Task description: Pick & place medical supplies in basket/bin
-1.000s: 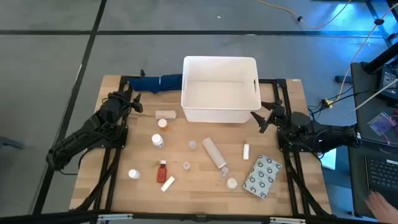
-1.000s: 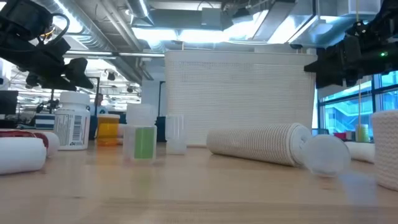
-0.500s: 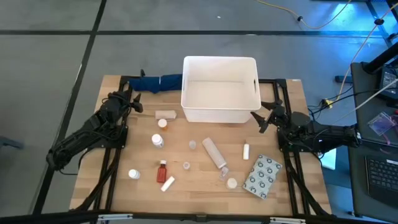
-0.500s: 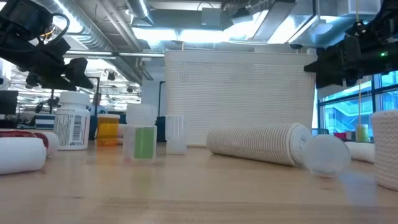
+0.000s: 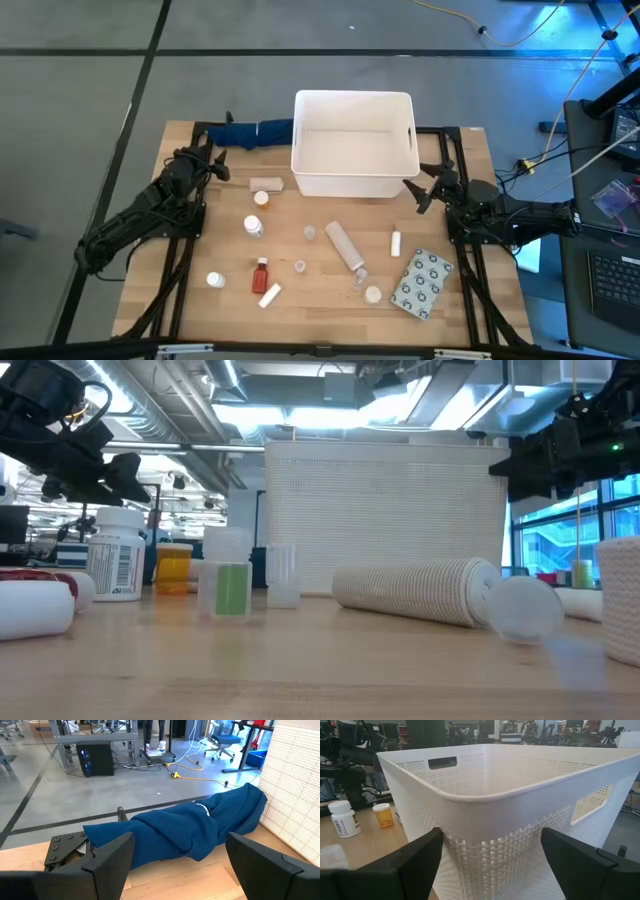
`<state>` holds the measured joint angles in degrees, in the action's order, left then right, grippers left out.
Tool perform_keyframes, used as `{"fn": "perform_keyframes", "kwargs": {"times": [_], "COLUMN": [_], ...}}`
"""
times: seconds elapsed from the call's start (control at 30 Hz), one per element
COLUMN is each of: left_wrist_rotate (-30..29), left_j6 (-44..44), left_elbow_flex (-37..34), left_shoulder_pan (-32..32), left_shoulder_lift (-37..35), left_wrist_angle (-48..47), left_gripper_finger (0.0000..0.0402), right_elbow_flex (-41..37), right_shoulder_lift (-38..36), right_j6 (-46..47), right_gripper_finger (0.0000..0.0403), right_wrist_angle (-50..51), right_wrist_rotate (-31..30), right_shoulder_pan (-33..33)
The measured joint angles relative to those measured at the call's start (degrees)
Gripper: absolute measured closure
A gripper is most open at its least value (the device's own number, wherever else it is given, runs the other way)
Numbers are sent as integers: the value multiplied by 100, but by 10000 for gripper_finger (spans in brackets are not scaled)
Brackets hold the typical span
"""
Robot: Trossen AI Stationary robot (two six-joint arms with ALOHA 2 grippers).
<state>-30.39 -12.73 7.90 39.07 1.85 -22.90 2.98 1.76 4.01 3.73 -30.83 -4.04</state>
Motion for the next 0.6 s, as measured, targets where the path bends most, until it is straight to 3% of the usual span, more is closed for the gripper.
{"fn": "perform_keyframes", "kwargs": {"times": [0.6], "left_wrist_rotate": [0], "left_j6": [0], "left_elbow_flex": [0], "left_shoulder_pan": [0], "left_shoulder_lift": [-1], "left_wrist_angle": [0], "left_gripper_finger": [94], "right_elbow_flex": [1], "right_shoulder_lift": [-2], "right_j6": [60], "right_gripper_finger": [66], "right_wrist_angle": [1], "right_wrist_rotate": [4], "right_shoulder_pan": [0]}}
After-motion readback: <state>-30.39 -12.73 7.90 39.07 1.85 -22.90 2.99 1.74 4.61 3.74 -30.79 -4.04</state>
